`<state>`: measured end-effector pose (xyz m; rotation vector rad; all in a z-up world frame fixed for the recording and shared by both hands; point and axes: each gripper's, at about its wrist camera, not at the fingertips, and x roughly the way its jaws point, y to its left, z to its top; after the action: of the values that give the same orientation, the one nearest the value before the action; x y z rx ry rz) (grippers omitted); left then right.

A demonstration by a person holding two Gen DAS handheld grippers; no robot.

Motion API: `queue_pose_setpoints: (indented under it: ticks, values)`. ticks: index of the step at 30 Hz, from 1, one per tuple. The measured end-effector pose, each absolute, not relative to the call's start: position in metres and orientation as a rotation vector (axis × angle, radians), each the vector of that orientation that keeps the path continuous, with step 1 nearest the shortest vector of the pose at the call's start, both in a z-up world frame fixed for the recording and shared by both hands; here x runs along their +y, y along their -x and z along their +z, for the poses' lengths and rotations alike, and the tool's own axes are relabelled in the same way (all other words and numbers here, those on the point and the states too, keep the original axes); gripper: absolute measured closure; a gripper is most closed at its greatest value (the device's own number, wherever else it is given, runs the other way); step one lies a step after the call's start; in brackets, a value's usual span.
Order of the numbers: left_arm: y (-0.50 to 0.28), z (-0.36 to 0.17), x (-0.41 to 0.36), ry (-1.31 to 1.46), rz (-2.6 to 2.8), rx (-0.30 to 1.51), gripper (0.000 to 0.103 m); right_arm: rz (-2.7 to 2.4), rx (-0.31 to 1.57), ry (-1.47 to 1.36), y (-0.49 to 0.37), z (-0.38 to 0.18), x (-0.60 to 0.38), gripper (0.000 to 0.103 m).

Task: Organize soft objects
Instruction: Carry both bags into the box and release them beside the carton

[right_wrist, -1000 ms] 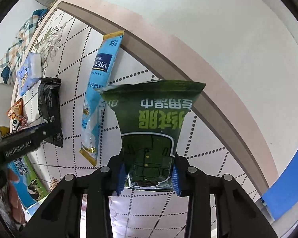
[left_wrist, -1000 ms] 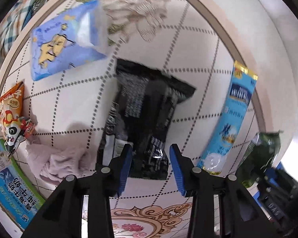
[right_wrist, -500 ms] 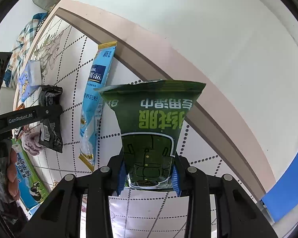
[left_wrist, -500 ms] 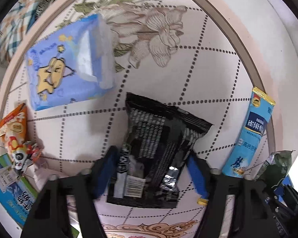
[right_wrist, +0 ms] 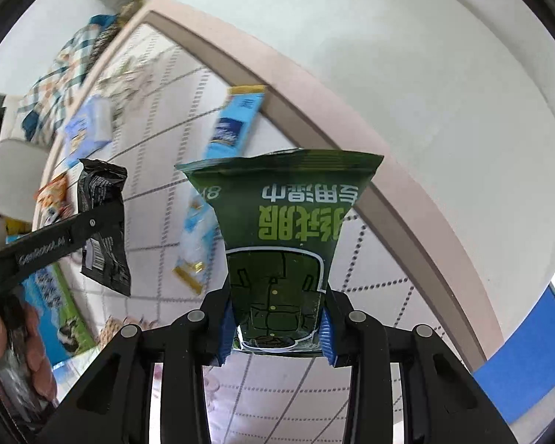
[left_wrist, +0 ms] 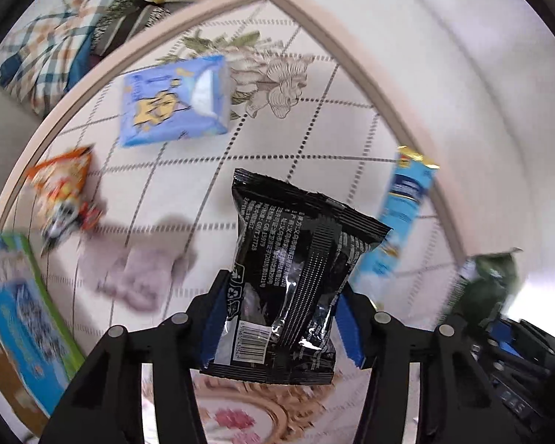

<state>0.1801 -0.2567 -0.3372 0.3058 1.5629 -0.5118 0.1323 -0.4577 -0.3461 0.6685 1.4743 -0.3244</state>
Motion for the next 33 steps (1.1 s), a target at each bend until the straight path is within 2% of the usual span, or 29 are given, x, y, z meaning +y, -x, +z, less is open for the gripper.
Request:
queue_pose_setpoints:
  ticks: [8,17,25,33]
  values:
    - [-0.168,-0.242,-0.178,-0.068,-0.459,1.452,0.053,-0.150,1.431,-0.567,-0.148,-0.286,-0.387,0.065]
    - [-0.178,-0.164,-0.005,0.139,-0.245,1.325,0.053,0.140,1.388,-0.422,-0.191,-0.217,-0.234,0.065]
    - [-0.212,-0.176,0.131,0.235,-0.050,1.331,0.053,0.303,1.390,-0.303,-0.247,-0.205,-0.081,0.065]
    - [-0.274,-0.241,0.213,0.242,0.091,1.425,0.053,0.266,1.499,-0.214,-0.303,-0.261,-0.001,0.065]
